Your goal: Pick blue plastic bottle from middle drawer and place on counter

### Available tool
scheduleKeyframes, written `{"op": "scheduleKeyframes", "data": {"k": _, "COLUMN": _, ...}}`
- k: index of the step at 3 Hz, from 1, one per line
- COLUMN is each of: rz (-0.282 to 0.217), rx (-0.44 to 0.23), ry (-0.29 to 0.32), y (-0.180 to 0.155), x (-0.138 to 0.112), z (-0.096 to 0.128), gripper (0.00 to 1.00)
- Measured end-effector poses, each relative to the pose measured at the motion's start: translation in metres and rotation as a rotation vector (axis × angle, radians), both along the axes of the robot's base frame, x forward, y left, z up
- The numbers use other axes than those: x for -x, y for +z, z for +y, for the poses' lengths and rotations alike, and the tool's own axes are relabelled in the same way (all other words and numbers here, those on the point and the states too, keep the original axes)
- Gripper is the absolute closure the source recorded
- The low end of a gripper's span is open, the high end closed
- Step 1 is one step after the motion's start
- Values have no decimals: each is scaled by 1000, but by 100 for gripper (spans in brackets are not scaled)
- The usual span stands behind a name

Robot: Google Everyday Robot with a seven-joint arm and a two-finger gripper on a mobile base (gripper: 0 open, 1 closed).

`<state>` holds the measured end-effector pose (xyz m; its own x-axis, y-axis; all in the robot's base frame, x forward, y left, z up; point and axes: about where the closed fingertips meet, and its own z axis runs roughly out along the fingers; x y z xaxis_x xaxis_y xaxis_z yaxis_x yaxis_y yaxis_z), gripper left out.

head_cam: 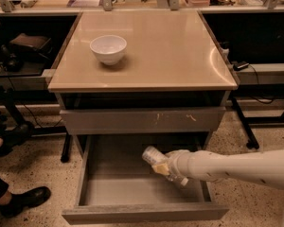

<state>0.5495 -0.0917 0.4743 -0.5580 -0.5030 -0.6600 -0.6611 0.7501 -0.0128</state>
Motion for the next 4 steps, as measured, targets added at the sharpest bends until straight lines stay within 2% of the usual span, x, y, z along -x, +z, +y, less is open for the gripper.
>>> {"op": "scheduleKeyframes", "data": {"k": 1, "rz": -66, "rx": 22, "ry": 1, "y": 40, "x": -8, "z": -7, "gripper": 100}}
{"op": "scheduleKeyframes", "data": {"k": 2, "rz": -66, "rx": 22, "ry": 1, "y": 40, "x": -8, "z": -7, "gripper": 100}}
{"op": "scheduleKeyframes", "data": {"k": 3, "rz": -106, "rx": 47, "ry": -35, "y": 73, "x": -1, "z": -22, "gripper": 100}}
{"op": "scheduleKeyframes", "data": {"k": 4, "rz": -135, "rx": 102, "ry": -165, "y": 111, "x": 24, "z": -65, "gripper": 100}}
